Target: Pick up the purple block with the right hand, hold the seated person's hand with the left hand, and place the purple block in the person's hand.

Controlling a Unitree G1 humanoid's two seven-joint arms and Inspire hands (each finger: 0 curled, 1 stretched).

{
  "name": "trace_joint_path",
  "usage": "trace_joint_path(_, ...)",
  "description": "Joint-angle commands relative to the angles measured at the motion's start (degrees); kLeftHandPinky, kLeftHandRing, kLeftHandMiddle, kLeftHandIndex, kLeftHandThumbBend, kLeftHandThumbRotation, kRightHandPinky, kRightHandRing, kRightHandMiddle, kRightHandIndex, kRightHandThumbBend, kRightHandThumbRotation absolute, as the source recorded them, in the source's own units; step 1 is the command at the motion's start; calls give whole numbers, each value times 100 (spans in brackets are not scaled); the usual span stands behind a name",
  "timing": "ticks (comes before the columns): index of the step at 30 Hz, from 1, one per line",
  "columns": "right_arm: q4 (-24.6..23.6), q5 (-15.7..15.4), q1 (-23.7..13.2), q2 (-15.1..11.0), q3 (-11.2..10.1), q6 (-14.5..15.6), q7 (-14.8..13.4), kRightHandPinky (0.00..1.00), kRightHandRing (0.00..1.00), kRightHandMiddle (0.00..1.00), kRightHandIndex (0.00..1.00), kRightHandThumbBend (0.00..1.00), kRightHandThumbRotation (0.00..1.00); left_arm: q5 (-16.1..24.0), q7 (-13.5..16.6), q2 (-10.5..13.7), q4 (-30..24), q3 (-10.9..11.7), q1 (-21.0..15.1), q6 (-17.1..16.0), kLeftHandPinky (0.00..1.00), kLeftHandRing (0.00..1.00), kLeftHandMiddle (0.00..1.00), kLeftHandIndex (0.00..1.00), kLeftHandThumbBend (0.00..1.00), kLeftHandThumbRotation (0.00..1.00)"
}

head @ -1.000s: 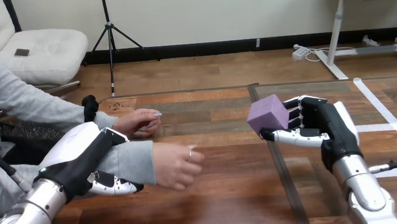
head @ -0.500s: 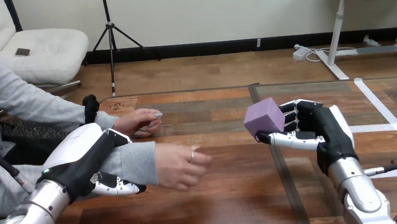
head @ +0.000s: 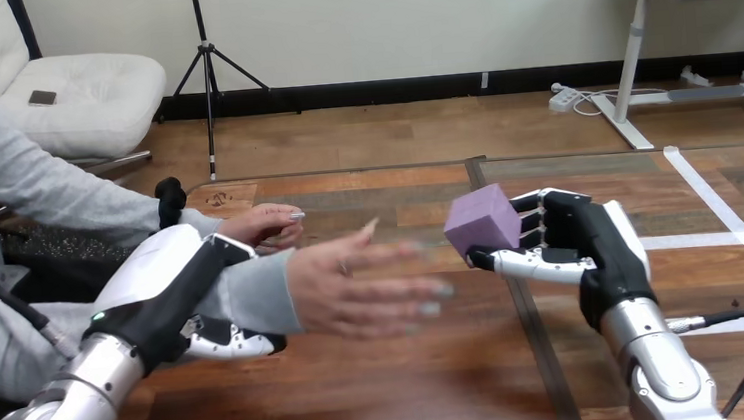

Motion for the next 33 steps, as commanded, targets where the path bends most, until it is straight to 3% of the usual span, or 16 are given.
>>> trace_joint_path(1,-310,129,-265,120,-81,-198,30,34,37,43,43,85,0,-138,316,-255,-88,-32,-589,-344,15,21,29,34,63,0)
trace_joint_path(11,-342,125,-268,199,-62,-126,106,33,37,42,43,87,0,-122,532,-346,61,-76,-679,-530,16,22,30,33,63,0)
trace_joint_path(33,-430,60,-251,377,19,-34,172,35,38,43,43,87,0,-127,680,-460,304,-177,-910,-818,16,21,29,32,59,0)
